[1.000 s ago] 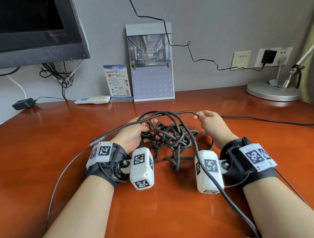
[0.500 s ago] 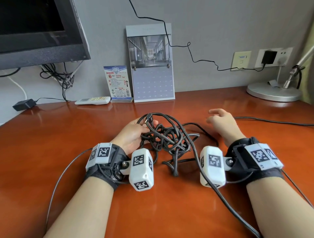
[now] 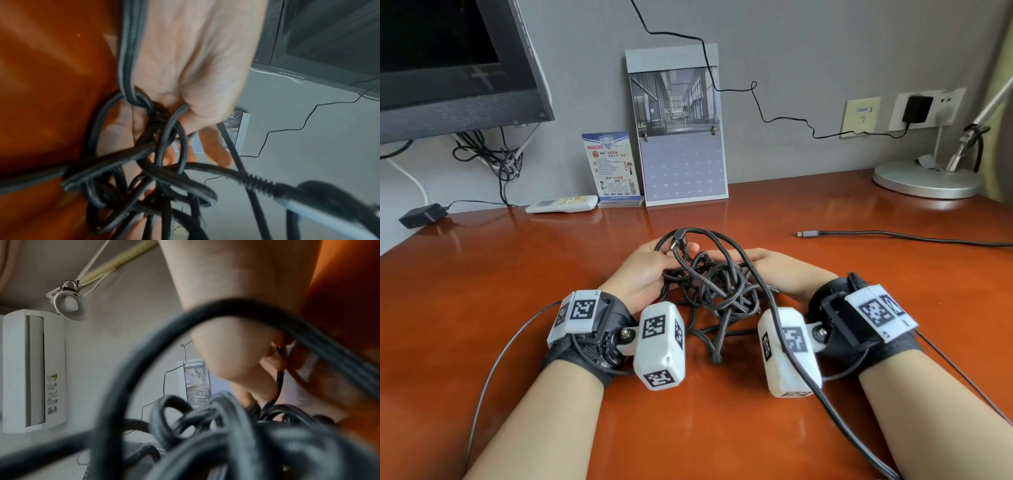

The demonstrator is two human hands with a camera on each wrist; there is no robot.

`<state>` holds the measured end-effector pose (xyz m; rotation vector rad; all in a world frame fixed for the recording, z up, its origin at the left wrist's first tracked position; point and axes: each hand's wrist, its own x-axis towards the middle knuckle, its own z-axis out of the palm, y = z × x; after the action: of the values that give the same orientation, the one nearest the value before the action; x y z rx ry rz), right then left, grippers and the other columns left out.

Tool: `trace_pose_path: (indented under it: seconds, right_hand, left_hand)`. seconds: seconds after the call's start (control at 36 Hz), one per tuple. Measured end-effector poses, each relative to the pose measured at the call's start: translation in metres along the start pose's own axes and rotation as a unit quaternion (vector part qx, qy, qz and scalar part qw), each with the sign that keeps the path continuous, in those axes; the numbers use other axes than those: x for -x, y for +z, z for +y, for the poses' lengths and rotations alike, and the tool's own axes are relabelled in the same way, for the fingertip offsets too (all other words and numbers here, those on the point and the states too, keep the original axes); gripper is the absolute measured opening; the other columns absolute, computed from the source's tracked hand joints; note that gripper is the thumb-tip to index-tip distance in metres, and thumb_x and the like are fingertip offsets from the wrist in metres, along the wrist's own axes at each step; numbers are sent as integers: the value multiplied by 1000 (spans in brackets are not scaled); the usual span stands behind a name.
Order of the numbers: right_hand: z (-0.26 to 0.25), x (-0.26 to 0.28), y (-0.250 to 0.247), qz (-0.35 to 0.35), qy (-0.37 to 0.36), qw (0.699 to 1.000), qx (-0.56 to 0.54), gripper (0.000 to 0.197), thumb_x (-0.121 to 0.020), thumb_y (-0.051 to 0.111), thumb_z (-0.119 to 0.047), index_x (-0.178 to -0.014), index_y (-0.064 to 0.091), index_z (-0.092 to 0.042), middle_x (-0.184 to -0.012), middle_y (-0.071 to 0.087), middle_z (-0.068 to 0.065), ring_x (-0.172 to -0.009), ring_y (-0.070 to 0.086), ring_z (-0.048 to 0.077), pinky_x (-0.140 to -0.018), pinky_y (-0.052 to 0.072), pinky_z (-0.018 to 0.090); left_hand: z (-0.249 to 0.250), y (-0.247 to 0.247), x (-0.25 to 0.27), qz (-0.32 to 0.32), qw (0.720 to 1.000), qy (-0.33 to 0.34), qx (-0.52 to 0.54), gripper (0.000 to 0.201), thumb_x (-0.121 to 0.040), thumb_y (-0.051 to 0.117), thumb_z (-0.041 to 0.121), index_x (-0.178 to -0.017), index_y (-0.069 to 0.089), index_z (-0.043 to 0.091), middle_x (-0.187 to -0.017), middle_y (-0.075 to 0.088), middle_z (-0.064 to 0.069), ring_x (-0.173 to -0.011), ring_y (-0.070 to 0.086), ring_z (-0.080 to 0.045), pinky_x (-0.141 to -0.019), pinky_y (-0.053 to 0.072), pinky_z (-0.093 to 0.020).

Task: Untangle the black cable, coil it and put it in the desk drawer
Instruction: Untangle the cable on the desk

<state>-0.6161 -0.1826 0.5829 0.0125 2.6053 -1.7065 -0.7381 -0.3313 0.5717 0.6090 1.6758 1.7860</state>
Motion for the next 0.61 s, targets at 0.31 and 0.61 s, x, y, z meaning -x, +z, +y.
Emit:
trace_pose_path:
  seconds: [0.31, 0.61]
  right_hand:
    - [20, -14, -14, 279, 63, 937, 200, 17, -83, 71, -27, -69, 62, -31, -79, 56, -17, -93, 57, 14, -101, 41, 42]
    - [21, -12, -17, 250, -75, 965, 23, 21, -82, 68, -2, -102, 71, 1, -77, 60, -4, -62, 57, -10, -65, 42, 4]
  left_hand:
    - [-2, 2, 2, 5, 999, 11, 35, 39, -88, 37, -21, -74, 57, 9, -68, 70, 2, -62, 66, -9, -52, 53, -22]
    - [26, -3, 20, -41, 995, 79, -55, 20, -83, 50, 15, -94, 66, 22, -85, 64, 5, -85, 53, -15, -76, 49, -34]
